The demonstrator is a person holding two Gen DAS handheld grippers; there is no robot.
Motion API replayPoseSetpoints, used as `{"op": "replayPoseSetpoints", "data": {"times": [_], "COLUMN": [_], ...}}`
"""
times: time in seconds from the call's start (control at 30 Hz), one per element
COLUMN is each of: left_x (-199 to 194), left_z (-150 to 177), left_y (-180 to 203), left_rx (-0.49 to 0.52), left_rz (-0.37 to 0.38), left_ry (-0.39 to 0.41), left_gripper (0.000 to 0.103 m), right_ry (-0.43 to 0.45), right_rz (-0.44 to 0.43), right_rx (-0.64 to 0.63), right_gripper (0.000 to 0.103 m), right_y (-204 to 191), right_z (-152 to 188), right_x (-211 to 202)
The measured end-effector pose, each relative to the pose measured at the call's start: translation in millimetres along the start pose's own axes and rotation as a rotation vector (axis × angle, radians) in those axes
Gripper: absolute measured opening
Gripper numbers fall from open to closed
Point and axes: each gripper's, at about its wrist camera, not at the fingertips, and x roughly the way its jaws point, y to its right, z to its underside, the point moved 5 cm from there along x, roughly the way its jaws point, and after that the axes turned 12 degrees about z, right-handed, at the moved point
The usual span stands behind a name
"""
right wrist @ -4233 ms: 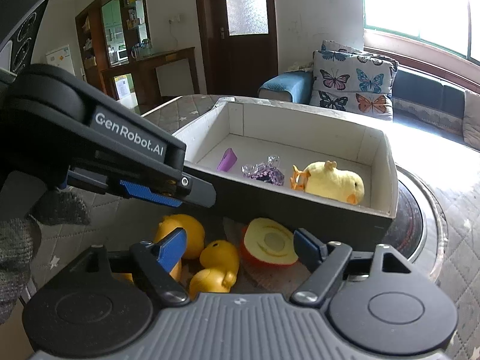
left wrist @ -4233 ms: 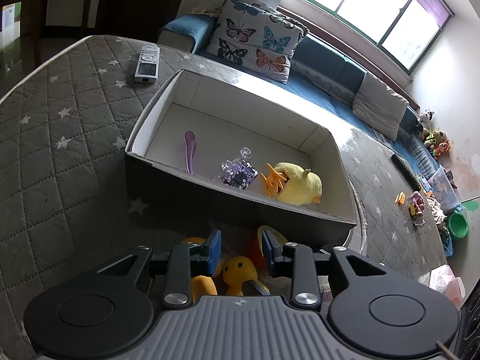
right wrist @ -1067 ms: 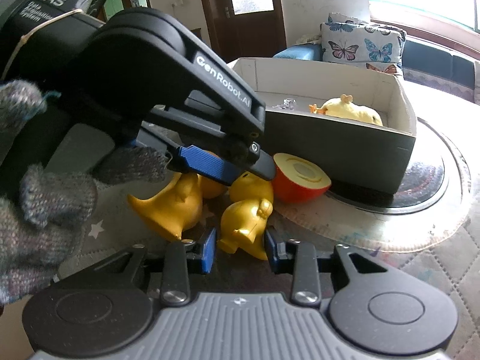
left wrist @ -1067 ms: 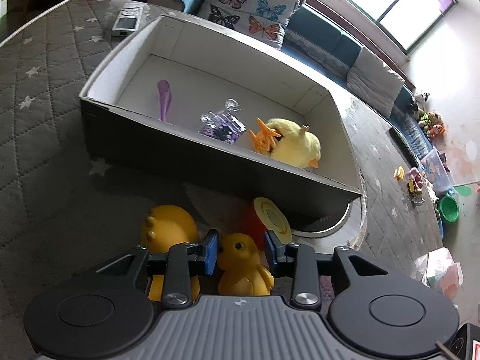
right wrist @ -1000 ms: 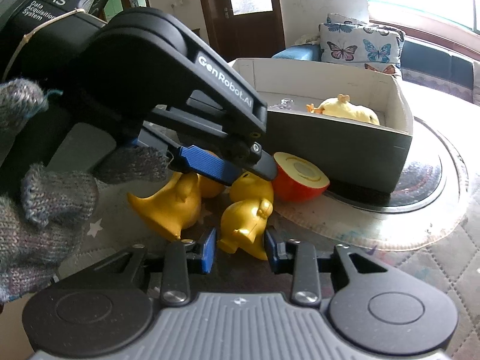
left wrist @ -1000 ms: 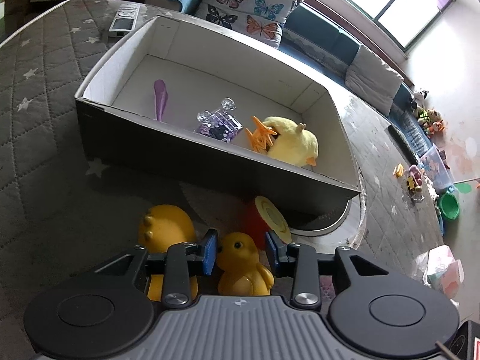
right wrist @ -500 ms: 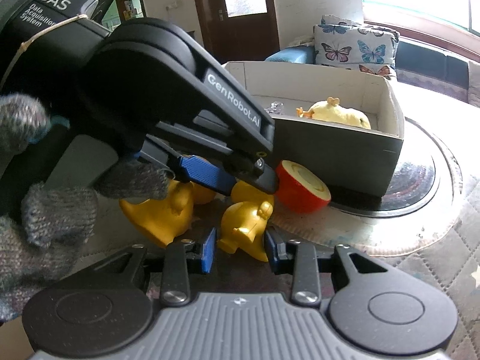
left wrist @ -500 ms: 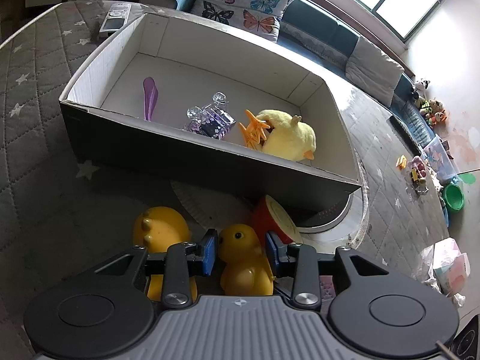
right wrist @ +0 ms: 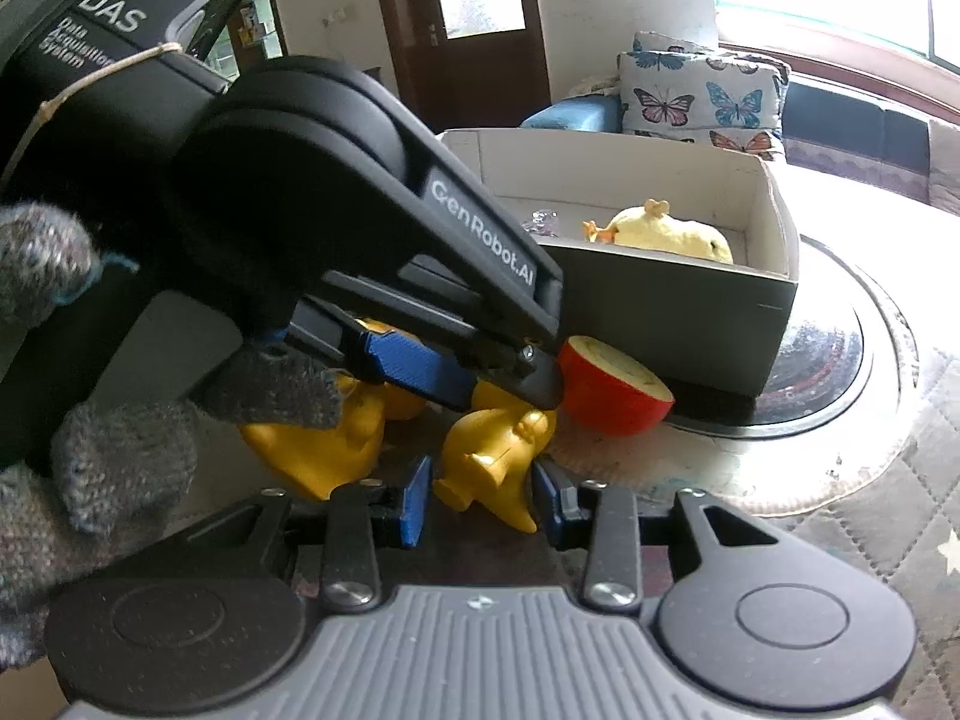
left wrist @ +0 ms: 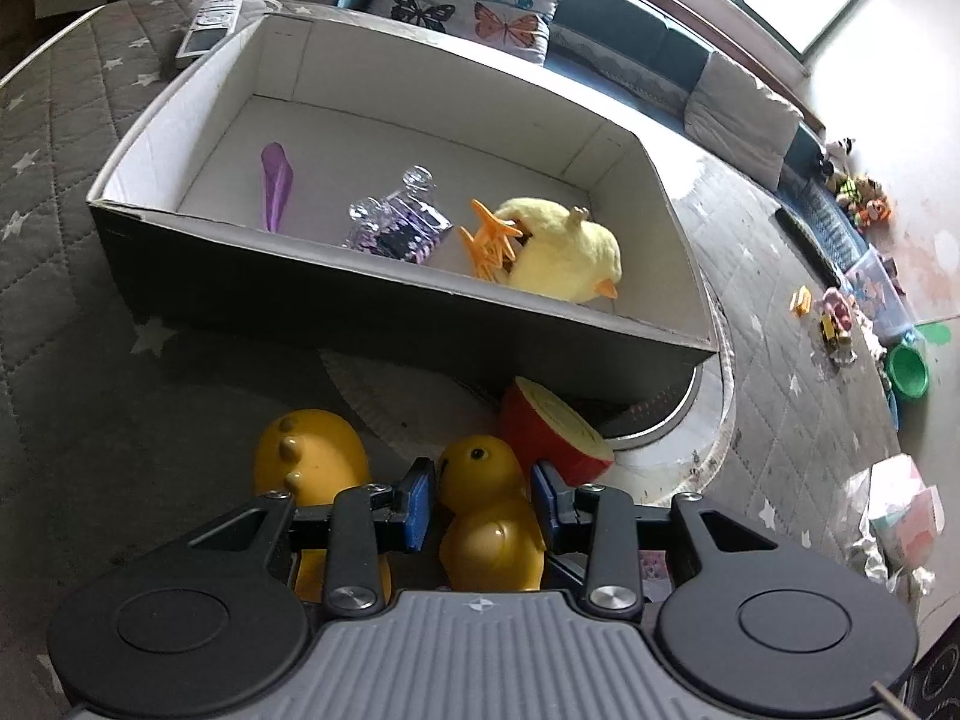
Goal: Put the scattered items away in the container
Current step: 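Close the left tool on the small yellow rubber duck, then lift the duck over the box and open the left tool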
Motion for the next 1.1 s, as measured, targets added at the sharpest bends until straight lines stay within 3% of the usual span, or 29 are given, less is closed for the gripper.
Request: {"op": "replayPoseSetpoints", "data": {"times": [0.4,0.77,1.1], "left_x": [6,-6,-42], "left_z": [3,6,-24], "left_y": [8,7,21], "left_rx": [0.025,0.006,0.023], "left_rz": [-0.001,0.03,0.051], "left_ry": [-0.031,-0.02,0.096], "left_gripper": [0.039,0.038,0.038], "right_ry": [-0.023,-0.005,0.092], "right_rz": [-0.031,-0.032,-0.034], "right_rx": [0.084,0.05,-0.018], "right_gripper": [0.042,0.041,0.041], "right_y": [13,8,0], "right_z": [1,3,-34], "right_x": [2,-9,-28]}}
